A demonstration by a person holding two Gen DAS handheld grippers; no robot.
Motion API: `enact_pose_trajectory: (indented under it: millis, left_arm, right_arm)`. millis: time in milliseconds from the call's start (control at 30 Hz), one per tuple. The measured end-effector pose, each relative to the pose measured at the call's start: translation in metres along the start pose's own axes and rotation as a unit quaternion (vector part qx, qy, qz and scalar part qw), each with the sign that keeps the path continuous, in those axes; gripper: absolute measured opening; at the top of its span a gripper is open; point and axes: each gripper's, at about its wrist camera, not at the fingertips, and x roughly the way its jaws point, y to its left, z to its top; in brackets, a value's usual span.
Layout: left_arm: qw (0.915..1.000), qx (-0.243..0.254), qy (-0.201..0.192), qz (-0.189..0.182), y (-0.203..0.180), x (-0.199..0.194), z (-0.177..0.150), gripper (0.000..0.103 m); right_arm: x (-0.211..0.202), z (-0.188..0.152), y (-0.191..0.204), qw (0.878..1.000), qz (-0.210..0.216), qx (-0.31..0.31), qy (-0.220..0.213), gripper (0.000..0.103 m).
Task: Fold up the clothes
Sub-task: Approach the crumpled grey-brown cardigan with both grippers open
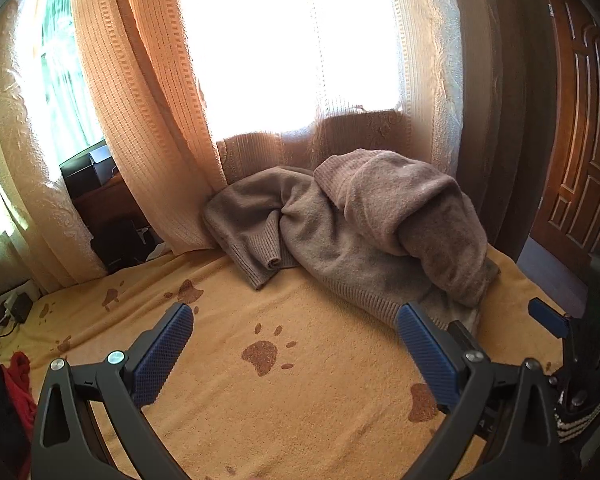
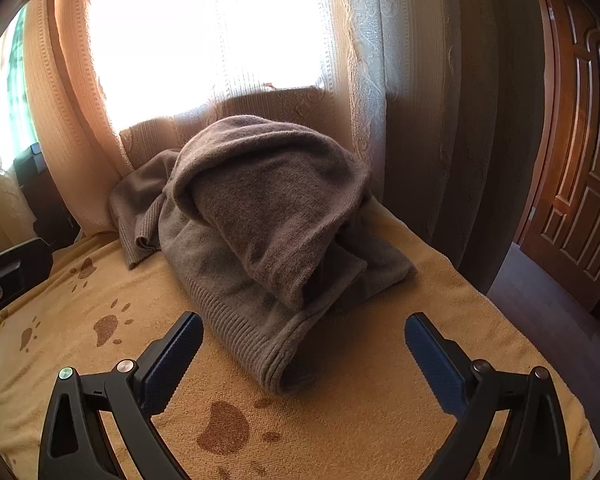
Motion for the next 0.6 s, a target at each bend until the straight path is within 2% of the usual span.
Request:
enact_pose_trajectory:
  millis: [200, 267, 333, 433, 600]
  left_arm:
    - [0.9991, -0.041, -0.013, -0.001, 0.016, 0.001, -0.002, 0.103]
    - [0.9985, -0.053, -0.015, 0.002, 0.022, 0.002, -0.005, 0.103]
    - [0.9982, -0.056, -0.022, 0.005, 0.028, -0.001, -0.01, 0.103]
    - [0.9978, -0.059, -0.029, 0.012, 0.037, -0.005, -0.019, 0.103]
    - [0.9974, -0.063, -0.03, 0.018, 0.047, -0.007, -0.03, 0.103]
  right_arm:
    - [0.018, 0.009, 0.004, 1.0, -0.003, 0.009, 0.016, 0.103]
    - [0.016, 0.009, 0.005, 1.0, 0.0, 0.013, 0.008, 0.103]
    - [0.006, 0.004, 0.01, 1.0, 0.005, 0.007, -0.001, 0.103]
    - [0.011, 0.007, 0.012, 1.0, 0.019, -0.002, 0.017, 0.103]
    - [0.02, -0.006, 0.026, 0.999, 0.028, -0.027, 0.02, 0.103]
